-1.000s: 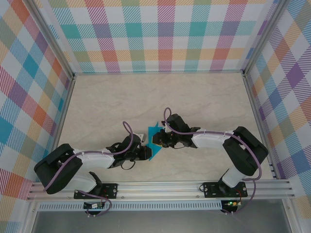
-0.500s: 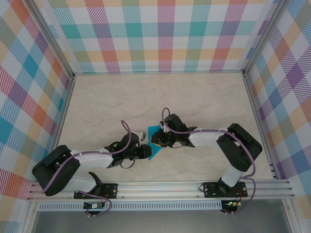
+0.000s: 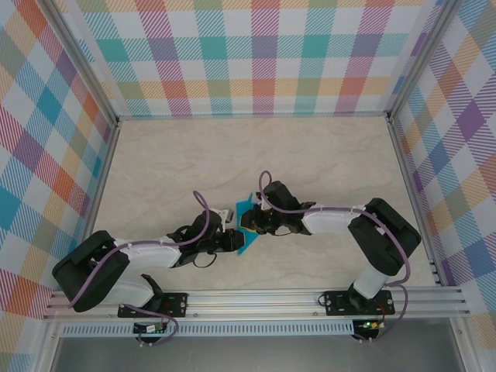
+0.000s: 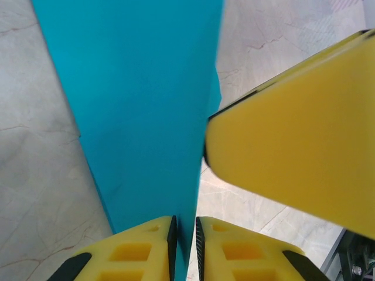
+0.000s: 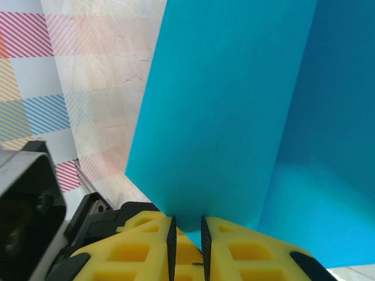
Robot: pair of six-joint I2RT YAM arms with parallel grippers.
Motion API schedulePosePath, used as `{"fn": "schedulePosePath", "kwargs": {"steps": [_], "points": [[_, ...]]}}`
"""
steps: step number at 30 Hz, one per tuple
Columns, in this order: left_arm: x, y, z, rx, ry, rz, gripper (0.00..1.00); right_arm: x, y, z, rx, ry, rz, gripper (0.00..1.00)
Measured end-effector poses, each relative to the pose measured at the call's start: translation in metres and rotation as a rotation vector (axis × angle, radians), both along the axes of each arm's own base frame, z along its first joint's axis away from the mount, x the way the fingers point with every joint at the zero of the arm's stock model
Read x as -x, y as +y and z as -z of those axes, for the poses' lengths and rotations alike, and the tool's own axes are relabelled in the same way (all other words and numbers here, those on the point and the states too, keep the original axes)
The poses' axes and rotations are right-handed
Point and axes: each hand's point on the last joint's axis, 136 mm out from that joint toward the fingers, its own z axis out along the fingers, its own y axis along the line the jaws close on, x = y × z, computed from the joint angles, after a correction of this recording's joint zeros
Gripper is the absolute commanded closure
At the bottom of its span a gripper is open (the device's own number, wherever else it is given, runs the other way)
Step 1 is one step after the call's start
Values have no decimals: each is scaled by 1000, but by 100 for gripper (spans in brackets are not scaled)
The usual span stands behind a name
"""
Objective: Fold a paper plane with a square sheet of paper (pick it up from the middle)
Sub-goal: Fourth fold the wing at the center of the table.
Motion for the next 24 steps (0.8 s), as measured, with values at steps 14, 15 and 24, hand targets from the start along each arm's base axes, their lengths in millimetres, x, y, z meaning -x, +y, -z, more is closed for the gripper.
{"fn": "schedulePosePath", "kwargs": {"steps": [14,15,24], "points": [[-1,1,0,27,10,6,85,3,-19,-6,16,-37,64,86],[-1,2,1,30,13,7,85,3,-19,-6,13,-37,65,87],[-3,3,1,70,44,20,85,0,-11,-11,-20,-45,50,87]]}}
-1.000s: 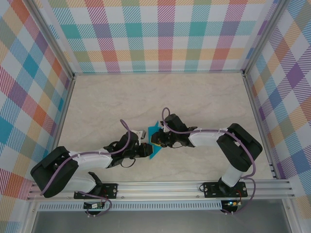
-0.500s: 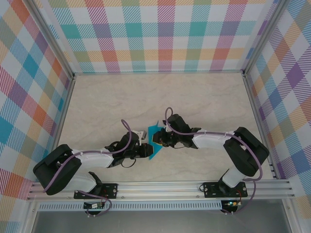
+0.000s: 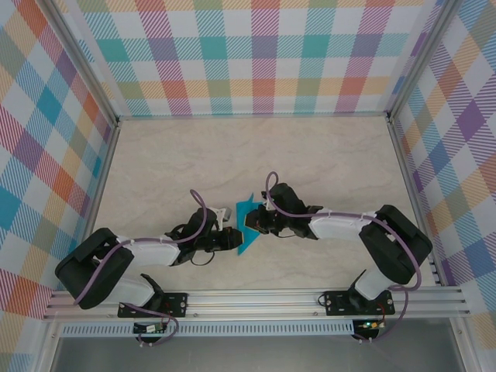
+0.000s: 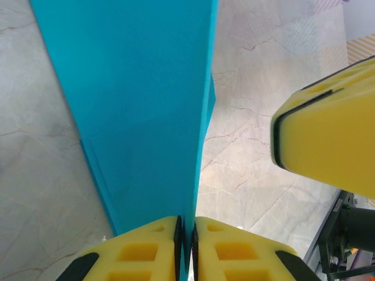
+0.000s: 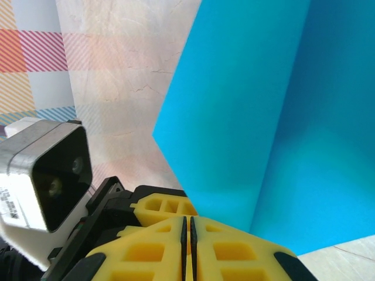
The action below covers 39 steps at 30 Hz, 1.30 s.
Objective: Fold a paper plane with a square sheet of paper (pick it up from the middle)
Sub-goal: Fourth fold the wing at the center of the table.
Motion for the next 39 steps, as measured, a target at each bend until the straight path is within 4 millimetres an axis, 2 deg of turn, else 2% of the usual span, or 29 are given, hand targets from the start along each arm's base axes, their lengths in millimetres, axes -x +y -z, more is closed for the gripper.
{"fn": "schedulePosePath", "kwargs": {"steps": [8,18,27,34,39], "points": [[-1,2,9,16,50,-4,86,-1,7,1,-15,12,-22,87],[-2,4,10,32,67,-7,86,-4,12,13,2,35,-26,87],[-2,3,11,44,75,2,86,-9,18,10,-6,29,-29,86],[-2,4,12,44,80,1,86,-10,16,30,38,60,-19,87],[-2,4,13,45,86,3,85,-11,12,35,63,66,-4,87]]}}
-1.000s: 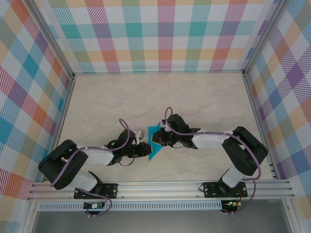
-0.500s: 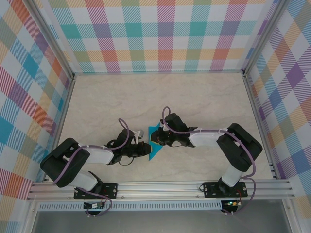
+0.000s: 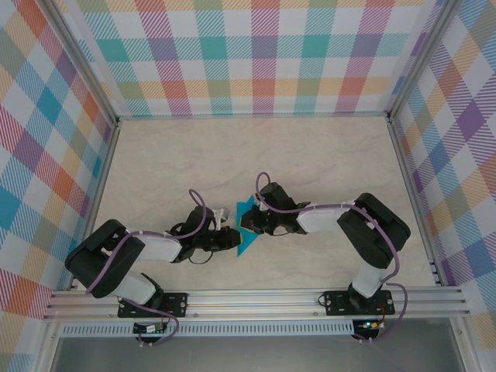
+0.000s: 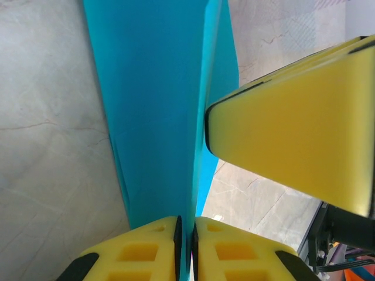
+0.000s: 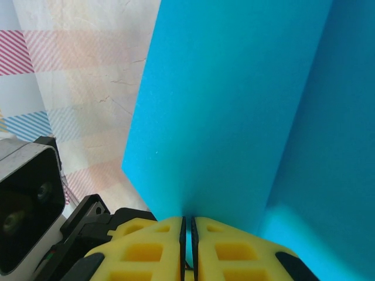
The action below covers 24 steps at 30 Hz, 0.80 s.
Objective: Fold a paper plane with a square sheet of paper (pick it up from the middle)
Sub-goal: Fourth fold the wing at the center of the table.
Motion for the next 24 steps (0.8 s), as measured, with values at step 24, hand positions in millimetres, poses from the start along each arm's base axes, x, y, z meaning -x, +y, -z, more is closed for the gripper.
{"fn": "schedulePosePath", "kwargs": {"steps": [24], "points": [[0,-2,5,23,44,46,86,-1,10,-19,-41,-40,-58,85]]}}
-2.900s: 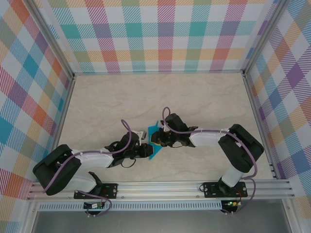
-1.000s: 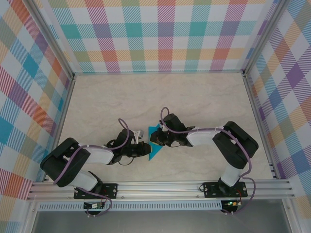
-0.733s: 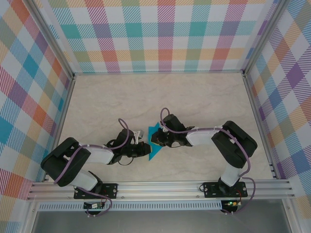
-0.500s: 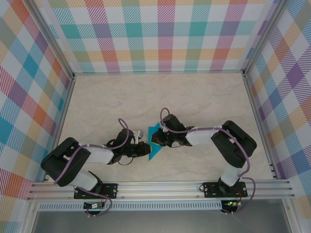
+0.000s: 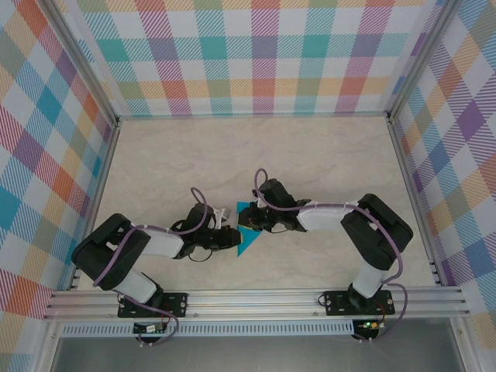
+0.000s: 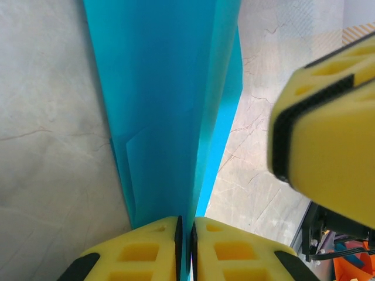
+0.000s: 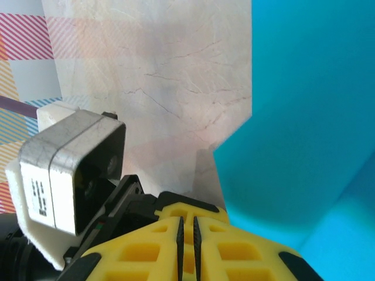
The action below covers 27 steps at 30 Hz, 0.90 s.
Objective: Fold a paper plane with a square sheet of paper (pick it up from the middle)
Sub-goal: Fourth fold the wing at the center of the table.
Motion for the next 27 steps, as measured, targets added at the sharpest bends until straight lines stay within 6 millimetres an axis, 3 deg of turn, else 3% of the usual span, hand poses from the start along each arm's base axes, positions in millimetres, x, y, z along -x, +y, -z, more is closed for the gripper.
{"fn": "schedulePosePath", "kwargs": {"steps": [12,19,27], "points": [[-1,-3,0,23,24,22,85,-7,-1,17,42,9,25,85],[0,-4,-3,30,27,35,75,-8,-4,34,79,34,34,85],[0,2,-7,-6,12,20,68,-11,-3,32,74,31,37,85]]}}
